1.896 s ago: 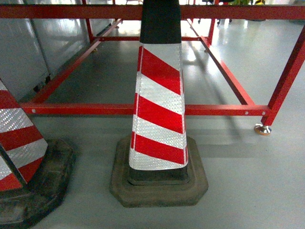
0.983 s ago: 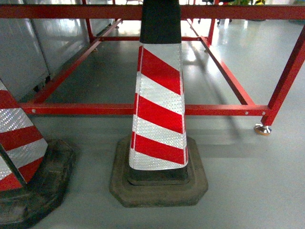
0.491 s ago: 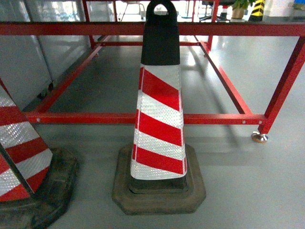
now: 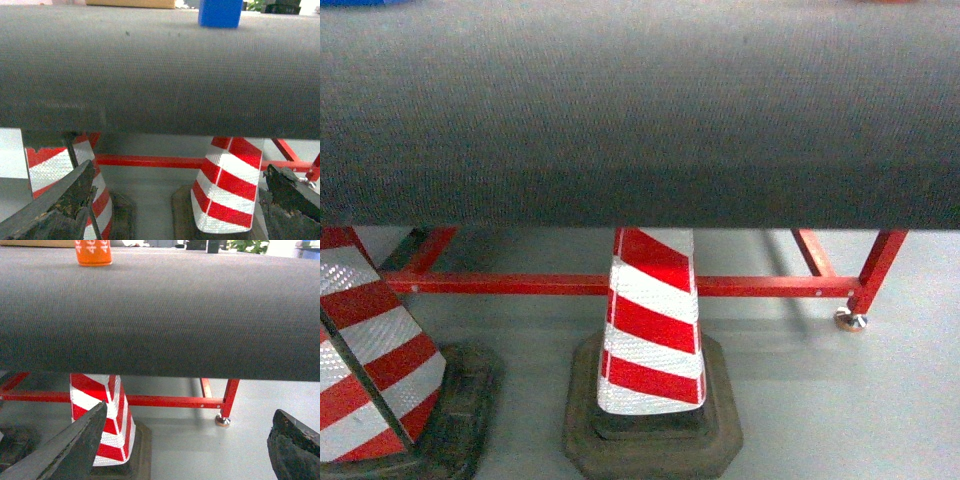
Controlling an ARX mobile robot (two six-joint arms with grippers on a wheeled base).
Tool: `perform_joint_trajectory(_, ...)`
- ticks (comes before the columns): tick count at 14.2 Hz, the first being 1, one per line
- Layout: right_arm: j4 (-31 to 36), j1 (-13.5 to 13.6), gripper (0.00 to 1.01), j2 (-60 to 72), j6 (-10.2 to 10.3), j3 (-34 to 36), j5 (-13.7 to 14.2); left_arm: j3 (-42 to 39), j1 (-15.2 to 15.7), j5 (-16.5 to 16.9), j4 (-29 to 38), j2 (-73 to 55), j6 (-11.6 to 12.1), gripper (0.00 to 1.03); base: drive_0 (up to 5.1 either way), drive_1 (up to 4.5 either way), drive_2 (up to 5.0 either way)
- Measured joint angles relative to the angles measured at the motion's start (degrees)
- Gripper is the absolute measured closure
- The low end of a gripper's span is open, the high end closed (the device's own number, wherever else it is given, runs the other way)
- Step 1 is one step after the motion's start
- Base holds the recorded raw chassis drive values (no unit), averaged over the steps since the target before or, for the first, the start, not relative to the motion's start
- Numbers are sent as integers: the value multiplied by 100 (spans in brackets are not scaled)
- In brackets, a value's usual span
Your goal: Sort blue parts and orange caps into right shelf containers
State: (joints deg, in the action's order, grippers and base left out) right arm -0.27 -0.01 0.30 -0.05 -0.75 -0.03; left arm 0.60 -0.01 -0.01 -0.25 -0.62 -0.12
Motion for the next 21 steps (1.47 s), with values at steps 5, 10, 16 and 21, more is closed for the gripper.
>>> perform_joint_trajectory(5,2,0,3,0,4,0,0,0,0,-2,0,0,13,5,0,0,0)
perform_joint_trajectory(10,-4,0,3,0,11,0,0,0,0,0,2,0,15,5,0,0,0)
perform_joint_trajectory(16,20,0,3,0,9,0,2,0,0,0,20,0,13,5,0,0,0)
perform_joint_trajectory(21,-2,0,3,0,9,0,2,0,0,0,4,0,13,5,0,0,0)
